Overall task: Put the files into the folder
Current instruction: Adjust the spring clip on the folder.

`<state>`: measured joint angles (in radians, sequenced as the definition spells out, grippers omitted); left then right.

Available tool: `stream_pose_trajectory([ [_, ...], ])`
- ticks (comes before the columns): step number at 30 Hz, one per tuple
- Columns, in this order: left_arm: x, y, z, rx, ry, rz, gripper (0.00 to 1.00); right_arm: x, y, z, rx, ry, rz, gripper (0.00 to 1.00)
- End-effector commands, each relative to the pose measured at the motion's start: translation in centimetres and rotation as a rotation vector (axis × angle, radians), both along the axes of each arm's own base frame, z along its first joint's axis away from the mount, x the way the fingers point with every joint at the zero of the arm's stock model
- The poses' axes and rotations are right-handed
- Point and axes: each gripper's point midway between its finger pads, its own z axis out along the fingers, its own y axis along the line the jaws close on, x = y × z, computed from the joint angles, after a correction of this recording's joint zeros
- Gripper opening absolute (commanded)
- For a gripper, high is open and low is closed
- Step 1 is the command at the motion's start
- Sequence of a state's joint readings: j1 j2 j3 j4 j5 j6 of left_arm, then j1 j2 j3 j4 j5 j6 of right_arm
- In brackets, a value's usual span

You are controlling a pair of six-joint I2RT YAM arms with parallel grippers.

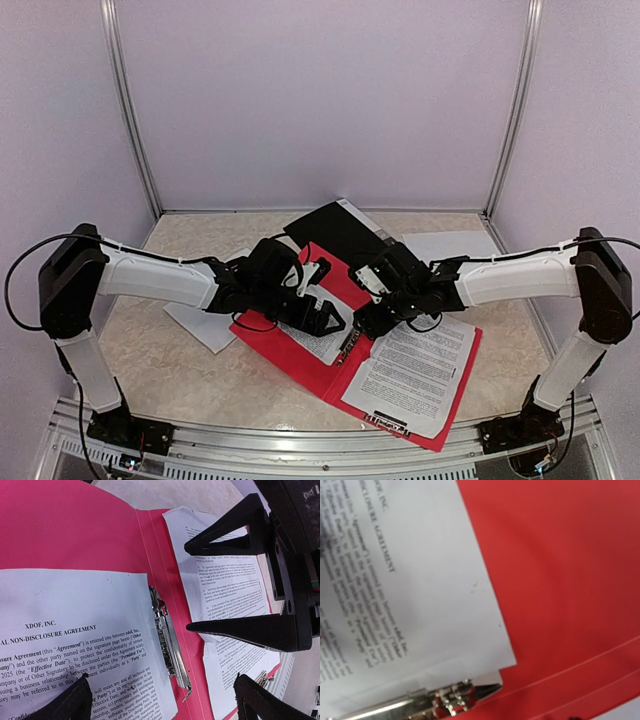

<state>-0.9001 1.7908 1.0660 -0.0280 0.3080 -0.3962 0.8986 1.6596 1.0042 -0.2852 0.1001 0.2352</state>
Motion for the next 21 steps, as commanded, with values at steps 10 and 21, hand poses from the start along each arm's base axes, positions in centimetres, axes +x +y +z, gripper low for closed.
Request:
stream_pose_trajectory([
  [10, -1.7, -1.1, -0.4, -0.016, 0.038, -0.030, 0.96, -0.3, 0.1, -0.3, -0.013, -0.001, 0.011, 0.73],
  [21, -1.7, -1.7, 3.1, -0.076, -0.037, -0.037, 0.97, -0.3, 0.2, -0.8, -0.015, 0.001, 0.020, 0.72],
])
